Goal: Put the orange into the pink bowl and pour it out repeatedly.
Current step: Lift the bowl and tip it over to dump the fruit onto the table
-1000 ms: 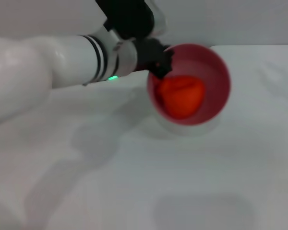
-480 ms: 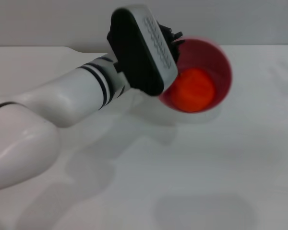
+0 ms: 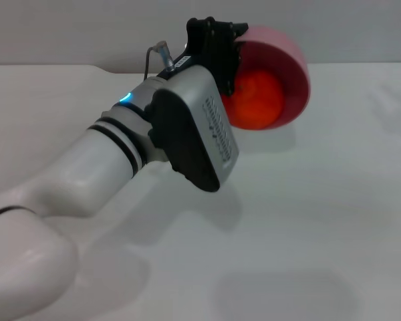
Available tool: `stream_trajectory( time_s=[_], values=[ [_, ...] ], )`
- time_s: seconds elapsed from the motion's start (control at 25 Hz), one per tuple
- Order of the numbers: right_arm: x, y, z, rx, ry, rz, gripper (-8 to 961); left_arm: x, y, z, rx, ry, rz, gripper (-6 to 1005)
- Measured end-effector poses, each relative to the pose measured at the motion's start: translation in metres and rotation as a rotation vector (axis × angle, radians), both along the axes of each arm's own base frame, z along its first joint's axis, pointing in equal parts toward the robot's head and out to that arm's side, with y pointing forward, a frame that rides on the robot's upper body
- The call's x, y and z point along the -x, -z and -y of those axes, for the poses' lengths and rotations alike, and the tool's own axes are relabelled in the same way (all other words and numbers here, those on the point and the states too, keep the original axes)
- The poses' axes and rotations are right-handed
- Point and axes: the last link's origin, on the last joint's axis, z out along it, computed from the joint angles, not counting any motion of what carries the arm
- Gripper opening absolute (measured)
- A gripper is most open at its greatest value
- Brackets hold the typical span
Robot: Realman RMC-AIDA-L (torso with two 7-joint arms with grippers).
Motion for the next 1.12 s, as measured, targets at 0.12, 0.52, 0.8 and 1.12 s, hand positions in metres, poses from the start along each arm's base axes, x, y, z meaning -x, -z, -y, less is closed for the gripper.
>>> stream_trajectory(
  time_s=[0.12, 0.52, 0.8, 1.12],
  values=[
    [0.002, 0.002, -0.001, 0.007, -0.010, -0.005, 468, 0.000, -0.001, 0.006, -0.065, 0.061, 0.005, 34],
    [0.010, 0.006, -0.004, 0.021, -0.042, -0.007, 467, 0.011, -0.011, 0.007, -0.227, 0.111, 0.018, 35],
    [0.012, 0.006, -0.005, 0.023, -0.049, -0.008, 467, 0.014, -0.020, 0.009, -0.313, 0.124, 0.051, 34],
    [0.013, 0.006, -0.005, 0.024, -0.058, -0.008, 468, 0.021, -0.030, 0.021, -0.400, 0.132, 0.109, 35]
  ],
)
